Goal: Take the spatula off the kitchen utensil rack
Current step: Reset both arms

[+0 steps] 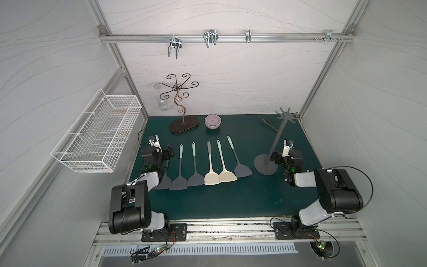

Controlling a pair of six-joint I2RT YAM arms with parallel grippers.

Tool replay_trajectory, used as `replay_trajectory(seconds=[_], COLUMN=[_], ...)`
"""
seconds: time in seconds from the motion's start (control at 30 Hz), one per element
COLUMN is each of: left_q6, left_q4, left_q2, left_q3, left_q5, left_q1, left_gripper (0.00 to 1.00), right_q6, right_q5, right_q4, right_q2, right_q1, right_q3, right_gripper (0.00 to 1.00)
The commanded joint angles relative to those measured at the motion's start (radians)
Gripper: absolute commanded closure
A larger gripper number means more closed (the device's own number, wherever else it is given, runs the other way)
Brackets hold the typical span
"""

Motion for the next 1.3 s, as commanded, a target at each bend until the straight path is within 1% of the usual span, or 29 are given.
replay_trajectory(seconds=[0.0,0.13,0.2,0.23,0.3,0.37,0.43,0.53,0.6,0.63,0.73,0.8,0.83,0.87,0.9,0.93,0.97,1.0,1.07,1.13,1.2,1.27], left_q6=[0.013,0.012,0.019,0.032,0.076,0.085,0.063,0.024,-0.013,-0.022,0.002,0.008,0.013,0.005,0.005,0.009,0.009,0.007,0.009,0.008,0.009,0.008], left_q4=[-0.011,-0.012,-0.083,-0.090,-0.052,-0.056,-0.077,-0.051,-0.005,0.047,0.277,0.373,0.391,0.280,0.233,0.310,0.299,0.249,0.297,0.255,0.278,0.259], left_q2=[-0.027,-0.029,-0.042,-0.059,-0.094,-0.095,-0.096,-0.091,-0.056,-0.031,0.059,0.136,0.145,0.122,0.127,0.146,0.137,0.124,0.136,0.126,0.132,0.125], left_q3=[0.038,0.035,0.049,0.038,-0.008,-0.008,-0.002,-0.021,-0.052,-0.081,-0.159,-0.172,-0.165,-0.130,-0.111,-0.129,-0.128,-0.118,-0.130,-0.119,-0.123,-0.119], left_q5=[-0.008,-0.005,0.032,0.030,-0.065,-0.088,-0.108,-0.141,-0.161,-0.163,-0.150,-0.143,-0.140,-0.145,-0.157,-0.165,-0.163,-0.161,-0.163,-0.163,-0.166,-0.165], left_q1=[-0.004,-0.003,-0.014,-0.033,-0.106,-0.127,-0.136,-0.152,-0.152,-0.152,-0.155,-0.155,-0.156,-0.157,-0.160,-0.163,-0.163,-0.164,-0.165,-0.165,-0.166,-0.166], left_gripper=[0.01,0.01,0.01,0.01,0.01,0.01,0.01,0.01,0.01,0.01,0.01,0.01,0.01,0.01,0.01,0.01,0.01,0.01,0.01,0.01,0.01,0.01], right_q6=[-0.025,-0.030,-0.030,-0.031,-0.029,-0.030,-0.030,-0.030,-0.030,-0.030,-0.030,-0.030,-0.031,-0.030,-0.030,-0.030,-0.029,-0.030,-0.029,-0.030,-0.030,-0.030], right_q5=[0.014,0.025,0.024,0.024,0.025,0.025,0.025,0.025,0.025,0.024,0.025,0.024,0.025,0.025,0.025,0.025,0.025,0.024,0.024,0.025,0.025,0.024], right_q4=[-0.007,-0.013,-0.013,-0.013,-0.013,-0.013,-0.013,-0.013,-0.013,-0.014,-0.013,-0.014,-0.014,-0.013,-0.014,-0.013,-0.014,-0.015,-0.014,-0.014,-0.015,-0.015], right_q2=[0.009,0.010,0.010,0.011,0.010,0.011,0.011,0.011,0.011,0.011,0.011,0.011,0.010,0.010,0.010,0.011,0.010,0.010,0.011,0.011,0.011,0.010], right_q1=[0.014,0.021,0.021,0.021,0.021,0.021,0.021,0.021,0.021,0.021,0.020,0.021,0.021,0.021,0.021,0.021,0.021,0.021,0.021,0.021,0.021,0.021], right_q3=[0.013,0.017,0.018,0.017,0.018,0.018,0.018,0.018,0.018,0.018,0.018,0.018,0.018,0.018,0.018,0.018,0.018,0.018,0.019,0.019,0.019,0.019], right_gripper=[0.01,0.01,0.01,0.01,0.01,0.01,0.01,0.01,0.01,0.01,0.01,0.01,0.01,0.01,0.01,0.01,0.01,0.01,0.01,0.01,0.01,0.01])
